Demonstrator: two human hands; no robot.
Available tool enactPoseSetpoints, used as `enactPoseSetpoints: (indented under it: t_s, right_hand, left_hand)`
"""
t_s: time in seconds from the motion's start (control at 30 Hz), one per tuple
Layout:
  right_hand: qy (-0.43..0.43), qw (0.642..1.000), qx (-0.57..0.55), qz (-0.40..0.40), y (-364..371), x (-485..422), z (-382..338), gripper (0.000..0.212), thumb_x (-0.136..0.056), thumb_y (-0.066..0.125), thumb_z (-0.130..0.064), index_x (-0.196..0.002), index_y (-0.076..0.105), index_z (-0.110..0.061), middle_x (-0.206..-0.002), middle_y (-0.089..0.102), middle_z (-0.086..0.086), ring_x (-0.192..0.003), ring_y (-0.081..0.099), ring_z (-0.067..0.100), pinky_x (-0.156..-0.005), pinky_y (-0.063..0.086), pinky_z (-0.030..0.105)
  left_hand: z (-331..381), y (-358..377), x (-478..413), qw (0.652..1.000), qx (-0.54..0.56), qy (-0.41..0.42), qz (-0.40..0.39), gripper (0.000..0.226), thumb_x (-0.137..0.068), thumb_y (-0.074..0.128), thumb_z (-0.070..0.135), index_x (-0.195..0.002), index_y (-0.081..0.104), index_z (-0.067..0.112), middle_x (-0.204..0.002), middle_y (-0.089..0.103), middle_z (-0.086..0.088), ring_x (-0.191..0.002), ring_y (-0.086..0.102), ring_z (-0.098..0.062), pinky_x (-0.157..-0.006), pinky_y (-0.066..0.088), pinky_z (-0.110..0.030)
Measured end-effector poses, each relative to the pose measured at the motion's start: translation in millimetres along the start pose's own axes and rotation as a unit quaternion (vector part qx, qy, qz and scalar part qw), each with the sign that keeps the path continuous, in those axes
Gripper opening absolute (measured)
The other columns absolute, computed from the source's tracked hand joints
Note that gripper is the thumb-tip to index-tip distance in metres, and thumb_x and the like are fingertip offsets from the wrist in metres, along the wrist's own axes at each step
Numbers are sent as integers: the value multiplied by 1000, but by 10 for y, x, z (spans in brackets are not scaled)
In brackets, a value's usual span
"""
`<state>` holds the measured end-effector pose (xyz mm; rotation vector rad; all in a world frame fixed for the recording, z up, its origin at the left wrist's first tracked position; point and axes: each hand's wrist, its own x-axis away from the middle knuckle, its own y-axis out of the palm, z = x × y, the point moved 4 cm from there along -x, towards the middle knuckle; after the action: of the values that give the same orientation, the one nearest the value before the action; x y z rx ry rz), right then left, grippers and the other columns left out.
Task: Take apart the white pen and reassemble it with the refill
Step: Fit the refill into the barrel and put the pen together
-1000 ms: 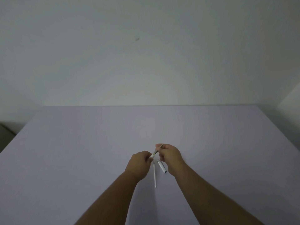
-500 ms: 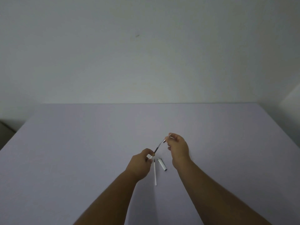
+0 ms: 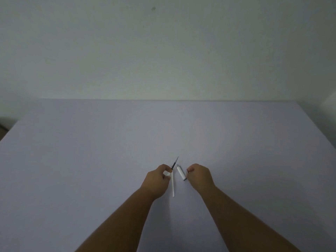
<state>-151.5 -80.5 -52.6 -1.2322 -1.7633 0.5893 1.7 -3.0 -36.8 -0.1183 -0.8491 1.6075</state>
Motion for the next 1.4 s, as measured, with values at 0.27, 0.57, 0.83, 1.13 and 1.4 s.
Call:
enactPoseSetpoints:
  t_s: [0.27,0.57,0.83,1.13,1.4]
  right_hand:
    - [7,999,-43,8,31,-3,12,19,-87,56,-15,-99,69,-10,-107,70,11,-103,62,27,-86,48,31]
    - [23,998,-58,6,-20,7,30,22,-88,52,-14,-103,68,-10,-111,69,9,-108,60,26,-89,44,27]
    - [4,957,-286,-39,-143,70,-122,9,-85,63,-22,-83,71,-20,-86,68,-5,-83,61,13,-74,44,24]
    - [82,887,-454,-17,-232,-40,-154,20,-89,55,-9,-70,61,-13,-67,62,3,-57,52,11,-53,48,21]
    - [30,998,-32,-51,-148,-56,53,18,-84,61,-18,-71,69,-8,-75,68,18,-71,62,25,-78,54,34]
  left_hand:
    - [19,12,-38,1000,1,-1,-9,21,-92,45,16,-109,56,23,-56,45,5,-49,41,-9,-49,37,-20]
    - [32,15,-42,1000,-2,1,-14,21,-92,46,18,-109,56,24,-59,46,7,-52,43,-7,-51,38,-20]
    - [114,24,-57,1000,-5,14,-15,21,-92,47,18,-109,57,23,-60,48,7,-53,44,-7,-54,39,-21]
    - [147,16,-46,1000,-5,12,-24,23,-92,49,20,-114,56,23,-76,58,3,-60,51,-10,-57,45,-23]
    - [-25,-48,-61,999,-12,-30,14,35,-89,56,20,-124,55,16,-98,57,0,-86,52,-12,-77,40,-21]
